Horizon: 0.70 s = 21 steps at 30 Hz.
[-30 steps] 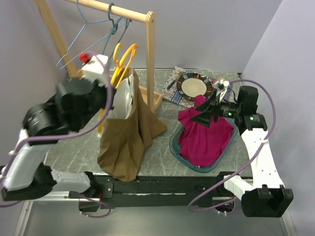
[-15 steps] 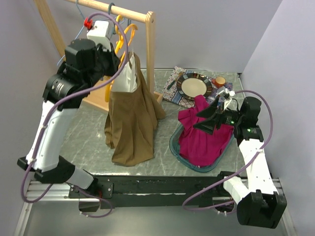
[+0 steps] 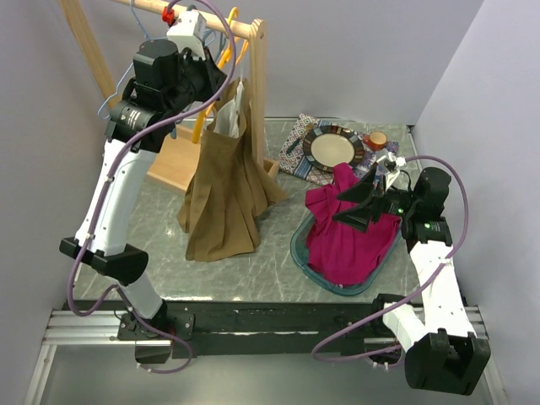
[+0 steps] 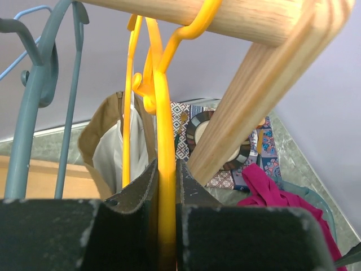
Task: Place the skirt on the hanger
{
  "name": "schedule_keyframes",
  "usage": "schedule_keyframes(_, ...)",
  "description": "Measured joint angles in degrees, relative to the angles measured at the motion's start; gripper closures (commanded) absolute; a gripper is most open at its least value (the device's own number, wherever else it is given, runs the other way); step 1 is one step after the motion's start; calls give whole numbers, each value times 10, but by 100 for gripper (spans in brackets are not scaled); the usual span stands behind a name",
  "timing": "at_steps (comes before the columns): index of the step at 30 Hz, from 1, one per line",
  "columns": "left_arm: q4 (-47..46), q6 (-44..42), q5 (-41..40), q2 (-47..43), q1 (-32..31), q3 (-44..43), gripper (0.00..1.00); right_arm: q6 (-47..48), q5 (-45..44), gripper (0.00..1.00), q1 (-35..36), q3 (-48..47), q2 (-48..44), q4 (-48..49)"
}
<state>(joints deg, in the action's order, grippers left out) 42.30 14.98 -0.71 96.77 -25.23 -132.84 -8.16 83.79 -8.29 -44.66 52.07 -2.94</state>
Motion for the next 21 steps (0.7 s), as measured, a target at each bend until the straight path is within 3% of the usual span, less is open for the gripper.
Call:
schedule_keyframes(10,-60,20,44,-10,75,73,99,-4,3,9,0,0,-2,1)
schedule_keyframes(21,-87,45,55,2,195,76,99,-12,6,9,0,0,-2,4)
